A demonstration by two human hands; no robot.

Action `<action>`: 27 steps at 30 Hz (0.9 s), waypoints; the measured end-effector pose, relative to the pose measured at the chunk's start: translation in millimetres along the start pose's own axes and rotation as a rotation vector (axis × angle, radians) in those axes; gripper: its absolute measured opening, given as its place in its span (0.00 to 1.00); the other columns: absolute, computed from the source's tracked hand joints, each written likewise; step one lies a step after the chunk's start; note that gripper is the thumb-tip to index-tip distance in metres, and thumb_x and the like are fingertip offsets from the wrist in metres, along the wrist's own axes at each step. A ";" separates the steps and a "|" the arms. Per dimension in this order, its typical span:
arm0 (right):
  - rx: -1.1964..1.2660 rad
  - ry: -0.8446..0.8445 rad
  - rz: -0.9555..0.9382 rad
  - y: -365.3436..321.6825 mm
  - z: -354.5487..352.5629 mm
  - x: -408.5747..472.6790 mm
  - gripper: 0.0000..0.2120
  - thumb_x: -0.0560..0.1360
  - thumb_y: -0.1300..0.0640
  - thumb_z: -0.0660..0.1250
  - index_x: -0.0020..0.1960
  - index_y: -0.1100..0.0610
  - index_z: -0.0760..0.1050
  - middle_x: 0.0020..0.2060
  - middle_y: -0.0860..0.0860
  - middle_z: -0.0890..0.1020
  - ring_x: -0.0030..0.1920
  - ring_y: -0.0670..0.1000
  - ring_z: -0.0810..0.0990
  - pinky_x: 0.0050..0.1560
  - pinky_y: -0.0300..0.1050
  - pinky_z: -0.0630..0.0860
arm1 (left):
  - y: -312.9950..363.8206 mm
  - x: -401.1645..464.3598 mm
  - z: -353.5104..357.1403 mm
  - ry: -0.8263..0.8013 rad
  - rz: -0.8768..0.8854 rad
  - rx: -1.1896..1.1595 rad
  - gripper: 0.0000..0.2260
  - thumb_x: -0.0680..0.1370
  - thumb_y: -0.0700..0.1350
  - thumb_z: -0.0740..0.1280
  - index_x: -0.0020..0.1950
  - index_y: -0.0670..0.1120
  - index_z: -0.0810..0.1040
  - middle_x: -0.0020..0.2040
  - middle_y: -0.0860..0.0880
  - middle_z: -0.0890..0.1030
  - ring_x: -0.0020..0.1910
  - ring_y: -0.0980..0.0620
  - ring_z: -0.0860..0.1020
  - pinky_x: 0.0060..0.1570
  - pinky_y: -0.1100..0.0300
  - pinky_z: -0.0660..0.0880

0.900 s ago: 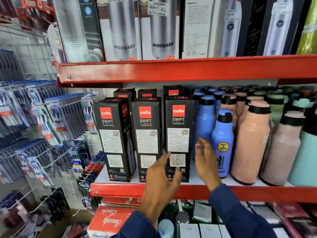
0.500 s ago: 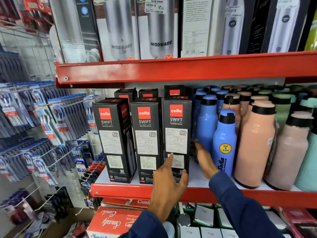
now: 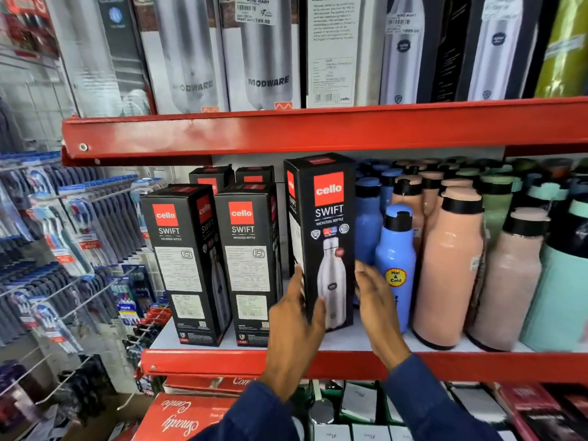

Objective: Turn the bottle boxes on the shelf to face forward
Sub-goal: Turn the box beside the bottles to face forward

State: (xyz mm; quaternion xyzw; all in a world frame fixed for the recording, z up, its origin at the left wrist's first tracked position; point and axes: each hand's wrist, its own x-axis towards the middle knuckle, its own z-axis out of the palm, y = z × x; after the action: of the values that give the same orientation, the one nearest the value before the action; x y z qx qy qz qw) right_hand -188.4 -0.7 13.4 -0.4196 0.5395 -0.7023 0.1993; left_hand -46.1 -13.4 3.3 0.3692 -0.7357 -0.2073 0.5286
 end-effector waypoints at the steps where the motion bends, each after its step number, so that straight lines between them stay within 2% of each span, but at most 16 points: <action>1: -0.031 0.002 -0.047 -0.8 -0.8 -5.3 0.15 0.77 0.51 0.61 0.61 0.53 0.77 0.58 0.48 0.79 0.59 0.35 0.75 0.67 0.36 0.68 | -0.1 1.6 -1.4 0.007 0.005 0.000 0.28 0.79 0.47 0.68 0.78 0.50 0.64 0.45 0.48 0.85 0.39 0.50 0.82 0.46 0.57 0.80; 2: -0.075 0.013 -0.090 -0.4 -1.1 -10.9 0.14 0.79 0.57 0.60 0.62 0.57 0.76 0.57 0.47 0.77 0.56 0.29 0.73 0.62 0.26 0.66 | -1.5 2.9 -2.8 0.010 0.005 -0.002 0.27 0.80 0.45 0.67 0.78 0.50 0.64 0.43 0.51 0.83 0.39 0.51 0.81 0.46 0.58 0.79; 4: -0.152 0.024 -0.144 6.7 -0.2 -18.6 0.14 0.81 0.62 0.58 0.65 0.60 0.75 0.58 0.48 0.76 0.55 0.24 0.70 0.57 0.19 0.62 | -5.3 4.2 -4.9 -0.004 0.006 -0.001 0.25 0.81 0.43 0.65 0.78 0.50 0.65 0.46 0.49 0.86 0.41 0.51 0.83 0.46 0.57 0.80; 6: -0.186 0.011 -0.157 14.5 1.5 -26.6 0.16 0.81 0.58 0.58 0.67 0.60 0.73 0.61 0.48 0.76 0.59 0.30 0.71 0.59 0.20 0.62 | -10.3 4.1 -5.8 -0.027 0.010 0.015 0.24 0.81 0.41 0.64 0.77 0.49 0.66 0.48 0.48 0.87 0.39 0.51 0.84 0.42 0.59 0.80; 8: -0.200 -0.001 -0.155 19.0 3.7 -34.4 0.20 0.79 0.52 0.56 0.68 0.59 0.72 0.63 0.49 0.75 0.64 0.40 0.72 0.62 0.23 0.62 | -15.2 2.9 -6.0 -0.048 -0.002 0.039 0.24 0.81 0.39 0.63 0.77 0.49 0.67 0.45 0.47 0.87 0.34 0.51 0.82 0.35 0.64 0.74; 9: -0.211 -0.004 -0.152 21.9 4.2 -37.3 0.22 0.79 0.51 0.56 0.68 0.59 0.72 0.63 0.49 0.75 0.64 0.42 0.72 0.62 0.23 0.62 | -17.6 1.6 -6.0 -0.060 -0.015 0.046 0.24 0.81 0.39 0.63 0.76 0.50 0.68 0.42 0.47 0.87 0.33 0.50 0.81 0.34 0.63 0.73; 11: -0.231 -0.004 -0.151 24.6 4.7 -43.4 0.20 0.80 0.53 0.56 0.68 0.59 0.71 0.62 0.49 0.75 0.63 0.37 0.72 0.62 0.22 0.61 | -21.8 -2.5 -5.3 -0.087 -0.035 0.051 0.23 0.81 0.39 0.62 0.76 0.50 0.67 0.42 0.47 0.86 0.34 0.50 0.82 0.34 0.59 0.74; 14: -0.243 -0.017 -0.148 25.6 8.3 -48.7 0.18 0.81 0.57 0.57 0.70 0.58 0.70 0.63 0.47 0.73 0.61 0.27 0.68 0.60 0.20 0.60 | -27.7 -6.2 -5.2 -0.109 -0.060 0.055 0.21 0.82 0.39 0.61 0.75 0.48 0.66 0.38 0.50 0.84 0.32 0.55 0.80 0.29 0.71 0.70; 16: -0.252 -0.018 -0.151 26.0 9.9 -50.2 0.18 0.81 0.57 0.57 0.70 0.58 0.69 0.63 0.46 0.72 0.61 0.27 0.68 0.60 0.20 0.60 | -29.2 -5.8 -6.0 -0.121 -0.070 0.063 0.20 0.82 0.39 0.61 0.74 0.45 0.67 0.35 0.51 0.81 0.31 0.58 0.79 0.27 0.72 0.67; 17: -0.254 -0.014 -0.155 25.4 10.6 -50.7 0.18 0.81 0.58 0.57 0.70 0.58 0.69 0.63 0.46 0.72 0.62 0.30 0.69 0.62 0.22 0.61 | -29.7 -5.8 -6.7 -0.126 -0.072 0.066 0.19 0.82 0.39 0.61 0.73 0.44 0.68 0.35 0.52 0.81 0.31 0.59 0.79 0.26 0.72 0.67; 19: -0.257 -0.008 -0.150 23.4 10.9 -52.3 0.18 0.81 0.58 0.57 0.70 0.57 0.69 0.64 0.46 0.72 0.65 0.40 0.70 0.67 0.30 0.64 | -31.1 -7.6 -9.7 -0.129 -0.069 0.069 0.19 0.82 0.40 0.62 0.73 0.44 0.69 0.36 0.51 0.82 0.30 0.59 0.78 0.28 0.72 0.68; 20: -0.256 -0.004 -0.145 22.2 10.6 -53.6 0.18 0.81 0.58 0.57 0.70 0.57 0.69 0.64 0.46 0.72 0.66 0.41 0.71 0.67 0.31 0.64 | -31.6 -9.4 -12.5 -0.130 -0.065 0.070 0.20 0.81 0.40 0.62 0.74 0.45 0.69 0.38 0.50 0.84 0.31 0.59 0.78 0.31 0.72 0.70; 22: -0.234 0.029 -0.159 18.1 9.9 -58.5 0.18 0.81 0.59 0.58 0.70 0.57 0.70 0.63 0.48 0.73 0.63 0.36 0.72 0.61 0.23 0.63 | -29.2 -16.1 -20.8 -0.131 -0.064 0.070 0.20 0.81 0.41 0.64 0.74 0.46 0.70 0.47 0.53 0.86 0.34 0.66 0.78 0.41 0.75 0.73; 24: -0.219 0.139 -0.218 12.3 9.1 -68.3 0.18 0.79 0.58 0.59 0.68 0.57 0.72 0.60 0.50 0.75 0.60 0.32 0.73 0.58 0.23 0.66 | -25.5 -26.4 -35.9 -0.099 -0.083 0.057 0.19 0.80 0.42 0.66 0.72 0.44 0.74 0.54 0.57 0.82 0.41 0.77 0.76 0.48 0.82 0.70; 25: -0.214 0.205 -0.264 9.0 9.5 -74.4 0.18 0.78 0.58 0.59 0.66 0.56 0.74 0.58 0.50 0.77 0.59 0.36 0.75 0.59 0.28 0.69 | -25.3 -30.7 -45.1 -0.060 -0.090 0.068 0.17 0.80 0.42 0.68 0.69 0.44 0.77 0.55 0.57 0.82 0.44 0.77 0.77 0.49 0.83 0.71; 27: -0.222 0.241 -0.359 1.4 15.3 -88.1 0.16 0.77 0.60 0.59 0.61 0.54 0.78 0.54 0.48 0.80 0.57 0.44 0.78 0.58 0.37 0.73 | -27.8 -35.5 -65.0 0.039 -0.111 0.115 0.15 0.78 0.43 0.70 0.65 0.45 0.80 0.56 0.51 0.85 0.46 0.68 0.81 0.47 0.81 0.74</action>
State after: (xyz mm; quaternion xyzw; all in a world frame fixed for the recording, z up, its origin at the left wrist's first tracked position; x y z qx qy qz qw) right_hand -126.2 54.3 -19.8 -0.4413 0.5498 -0.7080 -0.0420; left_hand 29.4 1.4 -15.1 0.4432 -0.7144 -0.1863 0.5084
